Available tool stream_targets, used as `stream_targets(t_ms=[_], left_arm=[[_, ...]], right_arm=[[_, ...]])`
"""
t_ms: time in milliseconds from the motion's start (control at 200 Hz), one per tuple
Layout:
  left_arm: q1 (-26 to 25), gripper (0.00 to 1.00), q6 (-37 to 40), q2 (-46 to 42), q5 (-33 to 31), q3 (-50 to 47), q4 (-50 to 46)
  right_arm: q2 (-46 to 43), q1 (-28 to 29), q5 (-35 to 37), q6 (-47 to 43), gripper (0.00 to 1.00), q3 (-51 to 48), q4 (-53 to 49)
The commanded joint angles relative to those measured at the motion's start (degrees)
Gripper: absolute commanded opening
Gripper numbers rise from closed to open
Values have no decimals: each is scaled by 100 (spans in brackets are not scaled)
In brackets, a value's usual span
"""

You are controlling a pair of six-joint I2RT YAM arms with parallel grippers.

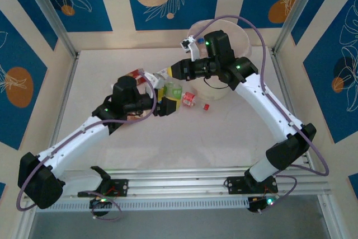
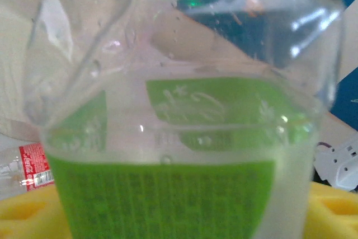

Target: Put the plastic bottles in the bin

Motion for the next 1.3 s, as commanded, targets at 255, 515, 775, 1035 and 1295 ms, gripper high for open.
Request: stream_targets(t_ms=[255, 515, 775, 1035, 1295], left_arm=[[-38, 100, 69, -441, -608, 213, -303], [-38, 99, 92, -848, -1216, 25, -641], [-38, 100, 122, -906, -1397, -27, -878], [-38, 100, 171, -955, -1752, -45, -993], [-38, 100, 157, -981, -1935, -62, -1079]], right_arm=[[64, 10, 1171, -569, 15, 1159, -877], [177, -304, 2502, -988, 13, 2239, -940], [433, -974, 3228, -1056, 12, 2705, -395], [1280, -1479, 3401, -1128, 11, 3338, -698], [1979, -1579, 3251, -1127, 12, 3517, -948]])
